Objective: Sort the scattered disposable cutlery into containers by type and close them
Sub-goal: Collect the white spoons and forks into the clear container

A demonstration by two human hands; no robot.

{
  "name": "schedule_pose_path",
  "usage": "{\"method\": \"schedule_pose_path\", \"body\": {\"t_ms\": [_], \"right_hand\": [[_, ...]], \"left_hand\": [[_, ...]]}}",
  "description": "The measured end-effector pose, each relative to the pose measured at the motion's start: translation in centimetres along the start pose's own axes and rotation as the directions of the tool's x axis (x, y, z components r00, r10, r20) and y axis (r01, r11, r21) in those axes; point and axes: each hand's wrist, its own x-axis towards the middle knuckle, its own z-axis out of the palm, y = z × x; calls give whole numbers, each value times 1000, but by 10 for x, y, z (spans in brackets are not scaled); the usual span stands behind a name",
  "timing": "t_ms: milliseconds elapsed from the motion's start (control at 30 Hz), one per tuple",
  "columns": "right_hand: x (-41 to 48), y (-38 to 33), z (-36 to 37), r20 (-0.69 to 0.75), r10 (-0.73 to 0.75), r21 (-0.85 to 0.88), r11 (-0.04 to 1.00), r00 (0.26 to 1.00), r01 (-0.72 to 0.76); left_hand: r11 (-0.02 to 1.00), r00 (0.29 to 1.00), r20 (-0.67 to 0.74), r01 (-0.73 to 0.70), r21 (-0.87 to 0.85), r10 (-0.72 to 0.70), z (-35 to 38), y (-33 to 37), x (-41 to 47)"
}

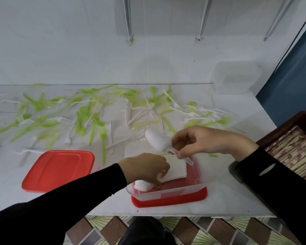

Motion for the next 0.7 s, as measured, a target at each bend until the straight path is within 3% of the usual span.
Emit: {"method": "schedule_pose_path", "body": {"t_ms": [67, 133, 200, 267, 400, 533, 700], "right_hand": [[-1, -1, 2, 76, 29, -85, 996, 997, -22], [-3, -2, 4, 207, 100, -143, 987, 973, -71], [-1, 2, 8, 350, 156, -255, 965, 924, -66], [3, 5, 14, 398, 228, -352, 933, 889, -82], [17, 11, 38, 316, 282, -487, 868, 906, -100], [30, 19, 62, 197, 187, -620, 784, 962, -26], [36, 29, 76, 136, 129, -688, 725, 982, 0]], "left_hand": [[981, 991, 96, 108, -163, -93, 1, -12, 5], [939, 982, 107, 178, -293, -153, -4, -18, 5], [950, 988, 114, 132, -283, -103, -13, -18, 8], [966, 982, 178, 108, -235, -67, -21, -14, 13], [966, 966, 252, 115, -232, -55, -26, -9, 22], [970, 967, 249, 103, -221, -46, -29, -8, 24], [945, 965, 256, 127, -301, -48, -37, -10, 18]]}}
